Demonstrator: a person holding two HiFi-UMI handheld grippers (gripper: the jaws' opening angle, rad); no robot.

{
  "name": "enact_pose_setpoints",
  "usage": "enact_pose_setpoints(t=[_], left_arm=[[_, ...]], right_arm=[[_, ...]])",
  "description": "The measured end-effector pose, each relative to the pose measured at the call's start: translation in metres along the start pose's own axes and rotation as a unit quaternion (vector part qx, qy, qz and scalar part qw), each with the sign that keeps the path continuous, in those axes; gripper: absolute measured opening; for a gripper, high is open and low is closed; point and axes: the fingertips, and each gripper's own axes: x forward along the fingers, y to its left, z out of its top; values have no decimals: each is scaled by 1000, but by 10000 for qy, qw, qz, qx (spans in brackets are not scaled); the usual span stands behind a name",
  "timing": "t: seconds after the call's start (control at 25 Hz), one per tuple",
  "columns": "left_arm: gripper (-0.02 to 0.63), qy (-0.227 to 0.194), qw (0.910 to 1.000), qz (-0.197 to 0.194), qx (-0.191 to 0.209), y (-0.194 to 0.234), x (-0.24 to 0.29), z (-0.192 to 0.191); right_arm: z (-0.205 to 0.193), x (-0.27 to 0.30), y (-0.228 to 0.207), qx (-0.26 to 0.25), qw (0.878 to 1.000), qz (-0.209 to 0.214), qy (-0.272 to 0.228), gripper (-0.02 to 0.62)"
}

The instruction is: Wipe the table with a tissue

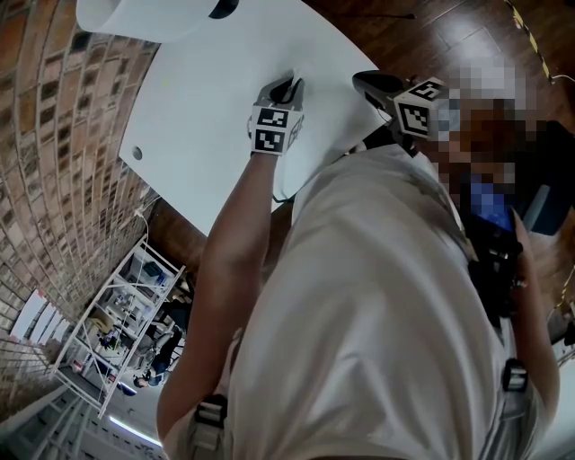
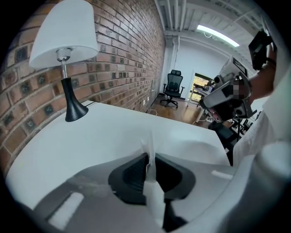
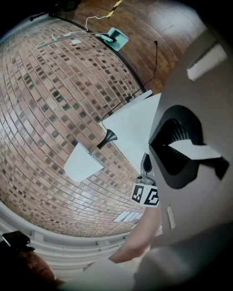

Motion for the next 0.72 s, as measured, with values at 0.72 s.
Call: enact_pose_setpoints(t=[0.72], left_arm=[[35,-498,9736,733,-2104,56,-35,-23]], right_arm=[[-2,2,6,-53,9999,123,74,8]])
